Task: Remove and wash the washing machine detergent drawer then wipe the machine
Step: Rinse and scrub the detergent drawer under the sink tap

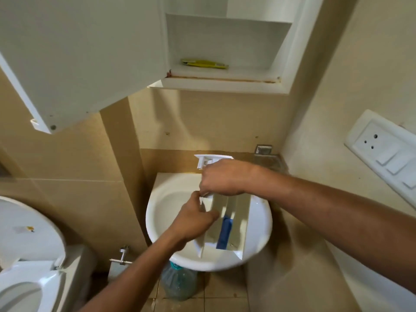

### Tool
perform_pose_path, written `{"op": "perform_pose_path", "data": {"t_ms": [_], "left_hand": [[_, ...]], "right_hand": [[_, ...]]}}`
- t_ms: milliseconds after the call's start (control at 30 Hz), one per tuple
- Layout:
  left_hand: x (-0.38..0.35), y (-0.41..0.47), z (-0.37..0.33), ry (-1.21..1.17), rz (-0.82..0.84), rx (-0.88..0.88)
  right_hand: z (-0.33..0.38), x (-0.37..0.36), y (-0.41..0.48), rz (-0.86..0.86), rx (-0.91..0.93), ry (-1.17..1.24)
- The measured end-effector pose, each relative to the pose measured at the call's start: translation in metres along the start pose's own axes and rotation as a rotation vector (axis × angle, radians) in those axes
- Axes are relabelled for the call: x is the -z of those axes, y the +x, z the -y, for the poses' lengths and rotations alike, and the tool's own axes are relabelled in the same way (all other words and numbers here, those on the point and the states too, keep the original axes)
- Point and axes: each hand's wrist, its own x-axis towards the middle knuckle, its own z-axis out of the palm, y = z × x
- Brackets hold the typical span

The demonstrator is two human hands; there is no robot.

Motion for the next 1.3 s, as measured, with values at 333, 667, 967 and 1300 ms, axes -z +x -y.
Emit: {"op": "perform_pose_path", "data": {"t_ms": [333, 667, 967, 1300], "left_hand": [[0.012, 0.004, 0.049, -0.306, -0.084, 0.238], [0.04, -0.007, -0.068, -0.241, -0.325, -0.73], [-0.02, 0.021, 0.077, -0.131, -0.118, 0.433], [0.017, 0.004, -0.028, -0.246, -0.524, -0.647]], "right_hand": [[0.079, -0.109, -0.066, -0.422, -1.267, 1.265], [0.026, -0.02, -0.095, -1.36, -1.088, 1.254], [0.107, -0.174, -0.036, 0.129, -1.302, 1.713], [0.036, -0.049, -0.071, -1.32, -1.167, 1.054]]}}
